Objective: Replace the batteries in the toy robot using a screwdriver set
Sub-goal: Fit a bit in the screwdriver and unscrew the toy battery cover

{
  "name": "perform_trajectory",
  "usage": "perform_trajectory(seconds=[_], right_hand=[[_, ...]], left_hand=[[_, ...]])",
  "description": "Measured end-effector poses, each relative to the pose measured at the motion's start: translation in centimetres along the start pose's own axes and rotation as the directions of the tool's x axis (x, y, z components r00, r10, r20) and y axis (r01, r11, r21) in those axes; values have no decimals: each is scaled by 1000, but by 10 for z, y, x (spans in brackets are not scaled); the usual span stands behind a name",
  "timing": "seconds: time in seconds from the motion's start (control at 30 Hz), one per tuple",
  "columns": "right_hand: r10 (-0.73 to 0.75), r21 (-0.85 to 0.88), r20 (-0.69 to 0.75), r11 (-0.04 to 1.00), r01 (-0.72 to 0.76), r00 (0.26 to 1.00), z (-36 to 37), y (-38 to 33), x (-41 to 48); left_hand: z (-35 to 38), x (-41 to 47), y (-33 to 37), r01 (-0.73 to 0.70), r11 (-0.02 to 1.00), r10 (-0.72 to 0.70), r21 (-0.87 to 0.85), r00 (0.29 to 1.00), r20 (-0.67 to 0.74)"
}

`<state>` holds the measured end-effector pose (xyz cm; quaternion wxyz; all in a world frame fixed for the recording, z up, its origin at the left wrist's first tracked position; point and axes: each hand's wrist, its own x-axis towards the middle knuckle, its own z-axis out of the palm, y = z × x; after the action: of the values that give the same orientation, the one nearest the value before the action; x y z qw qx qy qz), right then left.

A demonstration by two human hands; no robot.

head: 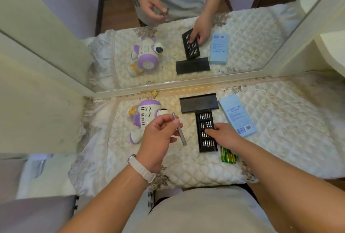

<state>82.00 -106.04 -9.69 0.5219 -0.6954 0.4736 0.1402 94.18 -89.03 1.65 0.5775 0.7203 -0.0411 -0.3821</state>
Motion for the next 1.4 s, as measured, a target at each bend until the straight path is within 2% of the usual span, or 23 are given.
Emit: perform_trajectory(seconds=[0.07, 0.23, 0.3, 0.47, 0.57, 0.73, 0.9, 0.97, 1.23, 1.4], right_hand=[[14, -13, -7, 1000, -14, 1000, -2, -6, 3], [-9, -238, -111, 971, -18, 994, -5, -18, 2], [-9, -233, -144, 972, -25, 990, -6, -21, -1], [66, 90, -117, 994, -55, 991, -18, -34, -14], [18, 289, -62, 957, 0, 998, -34, -47, -31], [-136, 549, -21, 826, 125, 990, -55, -79, -65], [-222, 716, -99, 661, 224, 970, -67, -98, -96], [-243, 715, -137, 646, 265, 960, -71, -101, -105], [-302, 507, -241, 771, 385, 922, -80, -109, -115], [-368, 351, -201, 838, 417, 908, -76, -119, -113]], left_hand=[[-4, -1, -2, -2, 1000, 2, -7, 1000, -13], [-12, 0, -1, -26, 999, 25, -27, 999, -37], [-13, 1, 1, -29, 999, 27, -39, 999, -38], [-8, 8, 10, -48, 996, 48, -68, 999, -9], [-1, 12, 18, -70, 993, 73, -90, 997, 37], [16, 17, 31, -125, 988, 136, -86, 981, 138], [31, 23, 37, -142, 984, 161, -104, 967, 200], [35, 24, 40, -153, 982, 175, -113, 960, 220], [40, 28, 52, -149, 982, 175, -119, 952, 252], [27, 30, 52, -194, 979, 202, -56, 948, 245]])
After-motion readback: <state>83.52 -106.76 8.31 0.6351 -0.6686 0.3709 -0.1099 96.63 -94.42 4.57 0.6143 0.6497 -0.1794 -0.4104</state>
